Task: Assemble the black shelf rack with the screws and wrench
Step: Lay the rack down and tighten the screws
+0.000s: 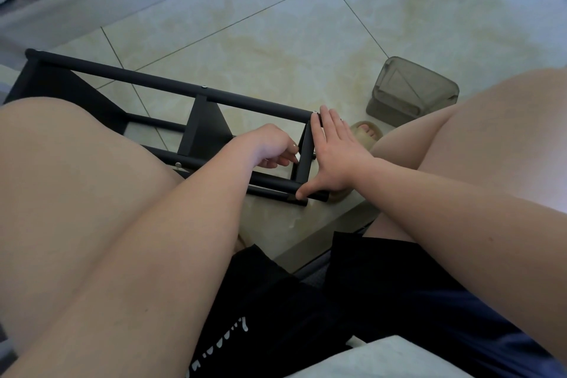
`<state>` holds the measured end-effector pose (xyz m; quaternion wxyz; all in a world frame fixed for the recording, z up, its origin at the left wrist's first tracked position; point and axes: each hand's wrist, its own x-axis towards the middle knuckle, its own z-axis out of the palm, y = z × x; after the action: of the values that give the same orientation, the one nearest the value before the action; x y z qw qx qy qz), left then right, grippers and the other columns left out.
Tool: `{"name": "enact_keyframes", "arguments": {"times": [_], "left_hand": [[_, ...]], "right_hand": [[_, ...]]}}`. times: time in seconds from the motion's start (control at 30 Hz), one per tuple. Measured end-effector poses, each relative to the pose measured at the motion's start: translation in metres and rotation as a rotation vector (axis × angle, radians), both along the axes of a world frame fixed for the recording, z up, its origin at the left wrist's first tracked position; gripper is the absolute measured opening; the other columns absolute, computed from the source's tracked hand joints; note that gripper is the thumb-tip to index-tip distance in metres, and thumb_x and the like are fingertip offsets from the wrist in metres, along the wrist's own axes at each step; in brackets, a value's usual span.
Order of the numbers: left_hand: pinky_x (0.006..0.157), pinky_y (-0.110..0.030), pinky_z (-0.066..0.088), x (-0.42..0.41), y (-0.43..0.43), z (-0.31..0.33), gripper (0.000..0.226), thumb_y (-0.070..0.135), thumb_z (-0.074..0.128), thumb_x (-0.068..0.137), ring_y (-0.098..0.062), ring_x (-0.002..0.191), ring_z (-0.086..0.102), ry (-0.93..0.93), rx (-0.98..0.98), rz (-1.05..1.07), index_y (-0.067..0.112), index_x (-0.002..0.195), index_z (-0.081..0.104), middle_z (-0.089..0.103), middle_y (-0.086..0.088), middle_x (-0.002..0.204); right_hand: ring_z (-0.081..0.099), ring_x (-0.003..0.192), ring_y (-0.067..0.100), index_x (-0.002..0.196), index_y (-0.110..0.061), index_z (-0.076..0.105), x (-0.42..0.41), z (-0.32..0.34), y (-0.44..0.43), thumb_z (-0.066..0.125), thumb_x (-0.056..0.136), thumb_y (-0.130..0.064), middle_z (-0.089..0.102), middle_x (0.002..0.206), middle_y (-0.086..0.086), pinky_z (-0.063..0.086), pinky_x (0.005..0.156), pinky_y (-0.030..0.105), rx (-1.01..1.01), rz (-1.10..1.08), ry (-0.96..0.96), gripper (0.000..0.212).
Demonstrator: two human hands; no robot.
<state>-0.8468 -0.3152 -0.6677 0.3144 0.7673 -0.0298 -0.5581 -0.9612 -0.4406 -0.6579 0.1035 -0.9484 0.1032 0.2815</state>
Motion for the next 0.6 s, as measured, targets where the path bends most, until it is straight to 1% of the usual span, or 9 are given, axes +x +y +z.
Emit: {"name": "enact_keyframes", "arguments": {"times": [0.13, 0.3, 0.43, 0.6], "left_hand": [[0.07, -0.028, 0.047, -0.0011, 0.0012, 0.0032, 0.01, 0.018, 0.056, 0.097, -0.007, 0.075, 0.068, 0.008, 0.016, -0.056, 0.018, 0.096, 0.066, 0.076, 0.008, 0.074], [0.072, -0.028, 0.046, -0.0008, 0.0018, 0.0075, 0.011, 0.018, 0.055, 0.098, -0.007, 0.08, 0.067, -0.011, 0.035, -0.108, 0.018, 0.097, 0.066, 0.076, 0.011, 0.073], [0.074, -0.028, 0.048, -0.0034, 0.0007, 0.0064, 0.013, 0.018, 0.054, 0.098, -0.006, 0.08, 0.068, -0.003, 0.035, -0.095, 0.017, 0.1, 0.066, 0.075, 0.011, 0.071], [0.073, -0.028, 0.048, -0.004, -0.0002, 0.0053, 0.011, 0.019, 0.053, 0.099, -0.007, 0.082, 0.069, 0.029, 0.032, -0.076, 0.02, 0.096, 0.063, 0.075, 0.01, 0.071]], "right_hand": [[-0.03, 0.151, 0.032, 0.155, -0.007, -0.027, -0.0004, 0.0017, 0.0007, 0.067, 0.047, -0.095, -0.034, 0.162, 0.016, -0.011, 0.125, 0.044, -0.001, 0.003, -0.006, 0.168], [-0.03, 0.151, 0.031, 0.154, -0.008, -0.027, -0.0007, 0.0031, 0.0013, 0.067, 0.047, -0.095, -0.035, 0.162, 0.016, -0.011, 0.125, 0.043, 0.002, 0.0, -0.003, 0.168], [-0.03, 0.151, 0.032, 0.154, -0.007, -0.027, -0.0004, 0.0031, 0.0013, 0.067, 0.047, -0.095, -0.034, 0.162, 0.016, -0.011, 0.124, 0.043, 0.001, -0.001, -0.004, 0.168], [-0.03, 0.151, 0.032, 0.154, -0.007, -0.028, -0.0003, 0.0035, 0.0018, 0.066, 0.046, -0.096, -0.034, 0.162, 0.016, -0.01, 0.125, 0.044, 0.0, 0.001, 0.0, 0.168]]}}
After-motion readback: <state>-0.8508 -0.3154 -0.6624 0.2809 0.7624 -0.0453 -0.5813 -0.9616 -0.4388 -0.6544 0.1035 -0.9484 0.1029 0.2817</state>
